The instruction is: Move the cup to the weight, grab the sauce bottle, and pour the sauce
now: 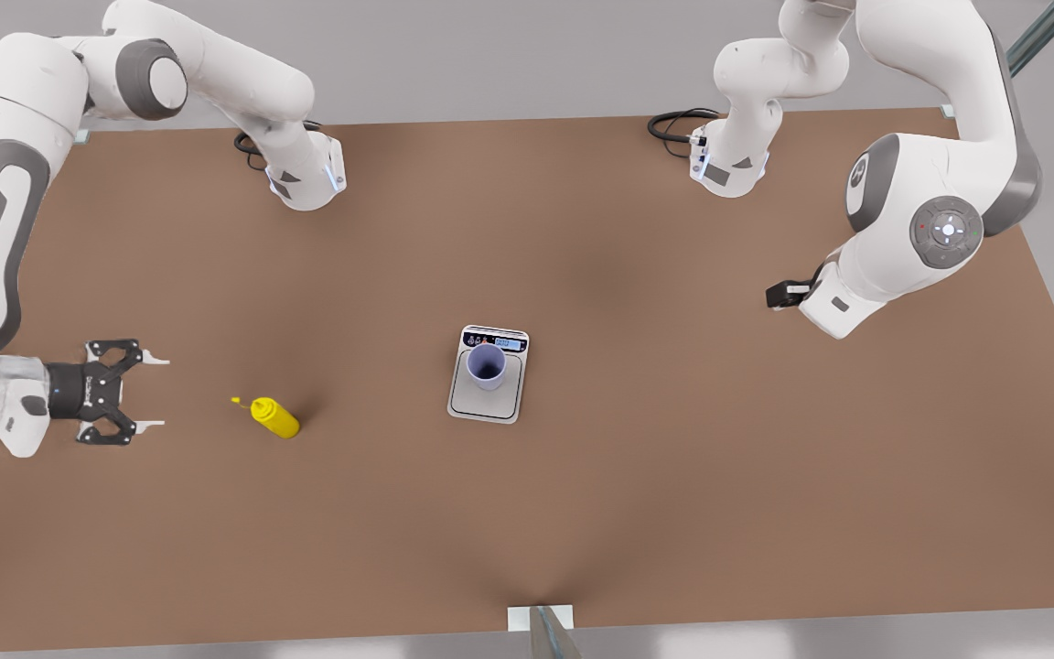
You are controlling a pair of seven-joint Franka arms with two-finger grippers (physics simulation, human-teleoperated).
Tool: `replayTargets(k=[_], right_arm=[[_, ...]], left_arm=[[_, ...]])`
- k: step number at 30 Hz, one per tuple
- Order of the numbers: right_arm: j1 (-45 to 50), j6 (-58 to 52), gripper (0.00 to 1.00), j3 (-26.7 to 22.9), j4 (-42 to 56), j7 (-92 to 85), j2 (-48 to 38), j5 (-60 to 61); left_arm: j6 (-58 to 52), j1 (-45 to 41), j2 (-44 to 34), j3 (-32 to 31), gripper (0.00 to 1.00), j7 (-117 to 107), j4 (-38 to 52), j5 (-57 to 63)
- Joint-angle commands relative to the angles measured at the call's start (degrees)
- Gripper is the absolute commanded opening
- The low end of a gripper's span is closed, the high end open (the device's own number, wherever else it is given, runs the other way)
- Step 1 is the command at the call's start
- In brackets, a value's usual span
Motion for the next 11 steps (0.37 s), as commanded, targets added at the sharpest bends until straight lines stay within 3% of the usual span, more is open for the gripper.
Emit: replayTargets(k=[1, 3, 6, 7, 11], right_arm=[[2.84, 1.34, 1.00, -0.14, -0.27, 3.65, -2.52, -2.81], [11.47, 8.47, 1.00, -0.40, -6.06, 22.73, -8.34, -12.49], [17.09, 9.88, 1.00, -3.56, -11.96, 73.71, -15.19, -20.39], [18.15, 9.88, 1.00, -3.56, -14.50, 83.04, -18.97, -24.01], [16.22, 10.32, 1.00, -3.48, -18.11, 85.60, -21.70, -23.66]], left_arm=[[0.00, 0.01, 0.00, 0.00, 1.00, 0.00, 0.00, 0.01], [0.00, 0.01, 0.00, 0.00, 1.00, 0.00, 0.00, 0.01], [0.00, 0.01, 0.00, 0.00, 1.00, 0.00, 0.00, 0.01], [0.00, 0.01, 0.00, 0.00, 1.00, 0.00, 0.00, 0.01], [0.00, 0.01, 0.00, -0.53, 1.00, -0.09, 0.00, 0.01]])
